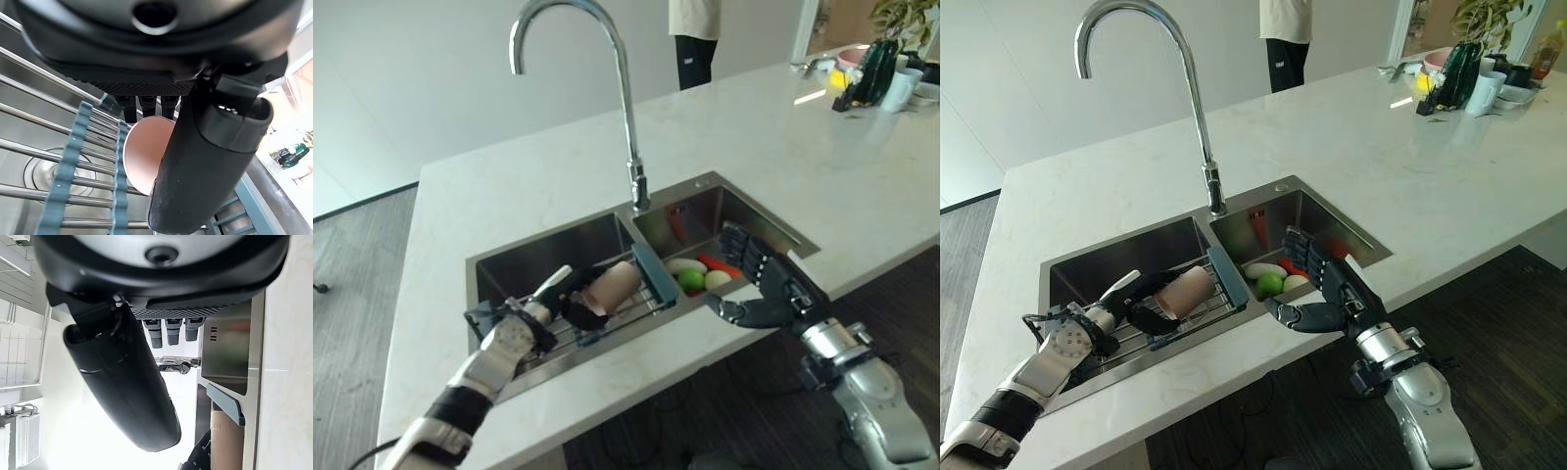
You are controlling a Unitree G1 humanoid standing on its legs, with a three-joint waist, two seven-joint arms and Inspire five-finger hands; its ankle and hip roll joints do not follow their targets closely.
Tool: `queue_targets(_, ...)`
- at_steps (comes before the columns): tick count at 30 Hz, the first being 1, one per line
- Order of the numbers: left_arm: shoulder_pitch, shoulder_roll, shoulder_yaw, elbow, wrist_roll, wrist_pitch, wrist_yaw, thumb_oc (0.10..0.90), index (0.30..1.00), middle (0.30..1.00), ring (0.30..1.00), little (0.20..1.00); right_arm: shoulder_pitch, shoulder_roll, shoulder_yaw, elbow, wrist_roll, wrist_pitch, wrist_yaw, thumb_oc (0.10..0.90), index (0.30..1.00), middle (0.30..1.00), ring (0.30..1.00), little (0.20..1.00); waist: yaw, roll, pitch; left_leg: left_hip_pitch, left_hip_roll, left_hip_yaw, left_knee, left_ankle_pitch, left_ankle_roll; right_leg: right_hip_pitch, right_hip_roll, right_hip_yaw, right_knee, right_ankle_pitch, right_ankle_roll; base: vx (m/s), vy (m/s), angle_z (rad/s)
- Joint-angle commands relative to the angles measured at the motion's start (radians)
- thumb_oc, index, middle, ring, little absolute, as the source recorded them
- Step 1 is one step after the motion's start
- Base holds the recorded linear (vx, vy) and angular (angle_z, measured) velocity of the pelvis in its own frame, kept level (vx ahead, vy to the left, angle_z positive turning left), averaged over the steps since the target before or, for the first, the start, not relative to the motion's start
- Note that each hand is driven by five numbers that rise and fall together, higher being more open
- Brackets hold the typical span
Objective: Place the dishes in the dishwasher.
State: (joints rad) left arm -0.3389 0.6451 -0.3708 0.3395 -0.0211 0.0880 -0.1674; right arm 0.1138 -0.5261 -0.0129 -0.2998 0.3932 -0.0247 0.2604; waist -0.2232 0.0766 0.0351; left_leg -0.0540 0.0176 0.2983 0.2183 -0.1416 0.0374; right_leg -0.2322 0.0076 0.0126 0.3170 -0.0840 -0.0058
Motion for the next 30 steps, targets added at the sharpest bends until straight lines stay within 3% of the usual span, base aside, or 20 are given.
queue_targets(1, -0.145, 0.011, 0.016, 0.031, 0.039, -0.023, 0.010, 0.800, 0.900, 0.900, 0.900, 0.900, -0.116, -0.007, -0.025, -0.050, 0.010, -0.083, 0.004, 0.800, 0.900, 0.900, 0.900, 0.900, -0.019, 0.007, -0.050, -0.029, 0.028, -0.021, 0.082, -0.098, -0.025, 0.047, -0.027, -0.022, -0.017, -0.070, 0.118, 0.00, 0.000, 0.00)
queue_targets(11, -0.179, -0.095, 0.020, 0.098, -0.073, 0.022, 0.165, 0.800, 0.900, 0.900, 0.900, 0.900, -0.120, 0.010, -0.006, -0.048, 0.006, -0.078, 0.000, 0.800, 0.900, 0.900, 0.900, 0.900, -0.034, -0.003, -0.053, -0.030, 0.032, -0.010, 0.082, -0.100, -0.022, 0.043, -0.022, -0.012, -0.017, -0.070, 0.116, -0.01, -0.006, -0.03)
queue_targets(25, -0.168, -0.189, 0.034, 0.100, -0.117, -0.049, 0.286, 0.800, 0.900, 0.900, 0.900, 0.900, -0.117, 0.038, 0.013, -0.043, -0.002, -0.084, -0.018, 0.800, 0.900, 0.900, 0.900, 0.900, -0.038, -0.012, -0.054, -0.032, 0.034, -0.004, 0.082, -0.101, -0.020, 0.041, -0.021, -0.015, -0.017, -0.072, 0.113, 0.00, 0.000, 0.00)
queue_targets(26, -0.168, -0.189, 0.033, 0.095, -0.100, -0.057, 0.287, 0.736, 0.804, 0.804, 0.804, 0.804, -0.117, 0.040, 0.015, -0.041, -0.003, -0.087, -0.019, 0.800, 0.900, 0.900, 0.900, 0.900, -0.037, -0.013, -0.054, -0.031, 0.035, -0.004, 0.082, -0.101, -0.021, 0.042, -0.022, -0.017, -0.017, -0.073, 0.112, 0.00, 0.000, 0.00)
queue_targets(27, -0.169, -0.187, 0.030, 0.090, -0.084, -0.059, 0.291, 0.547, 0.521, 0.521, 0.521, 0.521, -0.116, 0.041, 0.016, -0.040, -0.004, -0.089, -0.019, 0.800, 0.900, 0.900, 0.900, 0.900, -0.037, -0.013, -0.054, -0.031, 0.035, -0.004, 0.082, -0.101, -0.021, 0.043, -0.022, -0.019, -0.017, -0.073, 0.112, 0.00, 0.000, 0.00)
queue_targets(28, -0.170, -0.182, 0.024, 0.084, -0.064, -0.070, 0.302, 0.400, 0.300, 0.300, 0.300, 0.300, -0.115, 0.041, 0.017, -0.038, -0.003, -0.093, -0.019, 0.800, 0.900, 0.900, 0.900, 0.900, -0.036, -0.014, -0.054, -0.031, 0.035, -0.005, 0.082, -0.101, -0.021, 0.043, -0.022, -0.019, -0.017, -0.073, 0.112, 0.00, 0.000, 0.00)
queue_targets(30, -0.173, -0.176, 0.018, 0.067, -0.050, -0.072, 0.304, 0.400, 0.300, 0.300, 0.300, 0.300, -0.113, 0.041, 0.017, -0.038, 0.002, -0.094, -0.020, 0.800, 0.900, 0.900, 0.900, 0.900, -0.035, -0.016, -0.056, -0.032, 0.035, -0.007, 0.082, -0.101, -0.020, 0.044, -0.021, -0.020, -0.017, -0.073, 0.111, 0.00, 0.000, 0.00)
